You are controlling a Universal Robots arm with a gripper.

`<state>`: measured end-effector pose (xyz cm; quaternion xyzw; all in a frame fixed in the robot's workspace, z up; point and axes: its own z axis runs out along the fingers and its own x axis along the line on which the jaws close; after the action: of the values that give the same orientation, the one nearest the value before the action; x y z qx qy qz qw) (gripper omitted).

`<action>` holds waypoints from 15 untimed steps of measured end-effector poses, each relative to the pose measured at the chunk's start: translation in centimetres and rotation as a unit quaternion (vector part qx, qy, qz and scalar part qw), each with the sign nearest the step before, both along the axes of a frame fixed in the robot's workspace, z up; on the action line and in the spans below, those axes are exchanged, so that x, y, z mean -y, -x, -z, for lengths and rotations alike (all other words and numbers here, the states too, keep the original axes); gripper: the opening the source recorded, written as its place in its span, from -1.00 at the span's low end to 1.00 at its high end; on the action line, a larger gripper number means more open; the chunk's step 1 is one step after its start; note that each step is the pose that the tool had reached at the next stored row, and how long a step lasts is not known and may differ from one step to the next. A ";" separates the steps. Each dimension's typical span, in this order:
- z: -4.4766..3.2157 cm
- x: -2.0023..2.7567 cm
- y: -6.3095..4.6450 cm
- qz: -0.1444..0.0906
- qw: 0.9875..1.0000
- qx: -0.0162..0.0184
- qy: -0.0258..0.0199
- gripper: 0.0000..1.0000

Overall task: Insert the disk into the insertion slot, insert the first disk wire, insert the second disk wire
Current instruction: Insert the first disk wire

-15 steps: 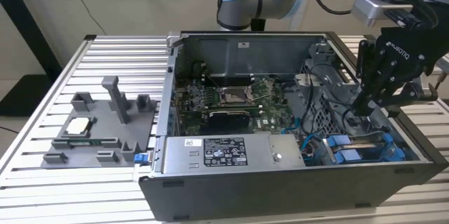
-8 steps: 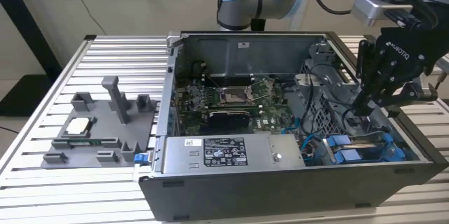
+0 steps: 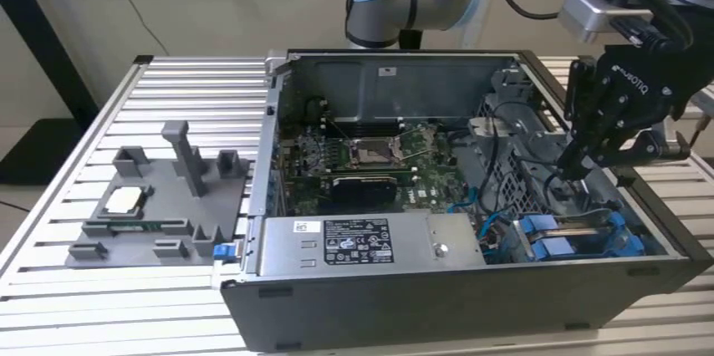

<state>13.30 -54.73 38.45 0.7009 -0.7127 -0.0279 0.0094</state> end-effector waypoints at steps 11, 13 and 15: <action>1.51 0.69 -1.2 0.000 1.000 0.000 0.000 -0.62; 1.68 0.76 -1.4 0.000 1.000 0.000 0.000 -0.62; 2.24 1.03 -2.0 0.000 1.000 0.000 0.000 -0.62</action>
<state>15.25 -55.76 36.21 0.7009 -0.7127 -0.0279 0.0093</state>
